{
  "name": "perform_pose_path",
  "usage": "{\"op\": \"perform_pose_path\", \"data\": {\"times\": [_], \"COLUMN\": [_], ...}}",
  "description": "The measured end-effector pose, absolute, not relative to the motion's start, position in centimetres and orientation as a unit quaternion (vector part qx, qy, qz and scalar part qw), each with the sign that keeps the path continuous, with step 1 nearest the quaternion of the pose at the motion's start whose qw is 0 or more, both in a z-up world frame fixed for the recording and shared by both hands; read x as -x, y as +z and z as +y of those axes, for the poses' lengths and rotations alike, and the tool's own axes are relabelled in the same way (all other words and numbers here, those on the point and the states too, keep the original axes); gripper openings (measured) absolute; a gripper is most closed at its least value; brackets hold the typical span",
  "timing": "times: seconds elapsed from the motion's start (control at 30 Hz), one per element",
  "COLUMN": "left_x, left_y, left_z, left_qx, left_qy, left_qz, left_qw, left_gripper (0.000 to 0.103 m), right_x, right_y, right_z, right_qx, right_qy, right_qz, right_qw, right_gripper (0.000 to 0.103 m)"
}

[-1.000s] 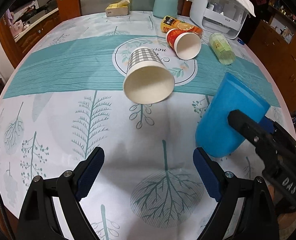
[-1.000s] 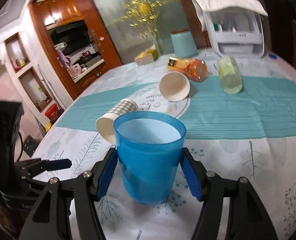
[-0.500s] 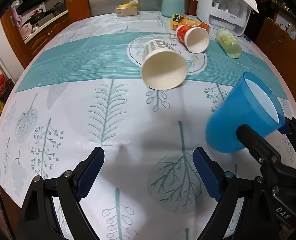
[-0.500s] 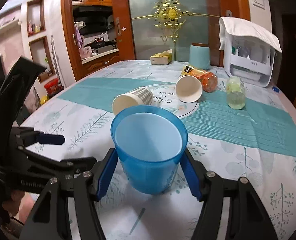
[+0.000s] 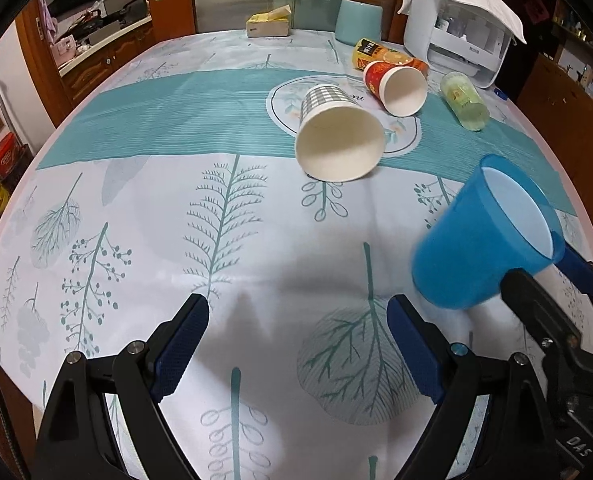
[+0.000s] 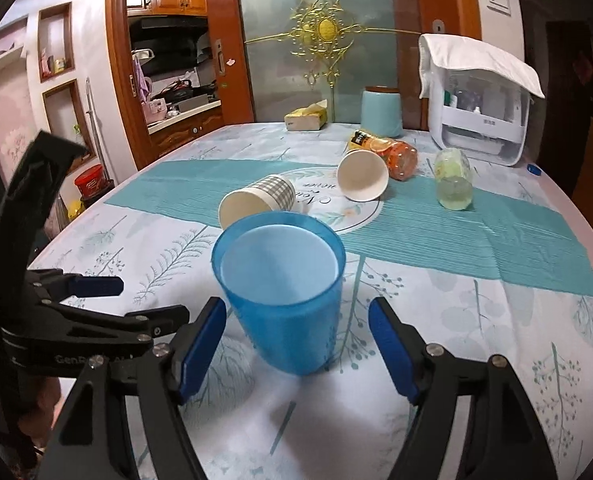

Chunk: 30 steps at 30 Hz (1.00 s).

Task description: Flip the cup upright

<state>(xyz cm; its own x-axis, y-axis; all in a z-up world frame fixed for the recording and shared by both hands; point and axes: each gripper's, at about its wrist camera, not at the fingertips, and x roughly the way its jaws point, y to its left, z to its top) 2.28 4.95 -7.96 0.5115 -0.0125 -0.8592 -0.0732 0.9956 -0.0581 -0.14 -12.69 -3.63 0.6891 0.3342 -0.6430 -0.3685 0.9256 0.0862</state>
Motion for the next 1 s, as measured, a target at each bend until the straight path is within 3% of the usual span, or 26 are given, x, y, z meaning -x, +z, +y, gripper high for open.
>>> {"op": "perform_pose_path", "data": {"times": [1.0], "left_x": [2.9], "left_y": [-0.8], "left_z": [0.8], "left_qx": [0.032], "left_qy": [-0.001], "left_qz": [0.444], "left_qw": [0.895], "left_gripper": [0.09], "right_x": [4.8], "right_y": [2.8], "right_z": [-16.9], "right_qx": [-0.039], "right_qy": [0.082], "right_qz": [0.391], "right_qw": [0.916], "right_gripper": [0.074]}}
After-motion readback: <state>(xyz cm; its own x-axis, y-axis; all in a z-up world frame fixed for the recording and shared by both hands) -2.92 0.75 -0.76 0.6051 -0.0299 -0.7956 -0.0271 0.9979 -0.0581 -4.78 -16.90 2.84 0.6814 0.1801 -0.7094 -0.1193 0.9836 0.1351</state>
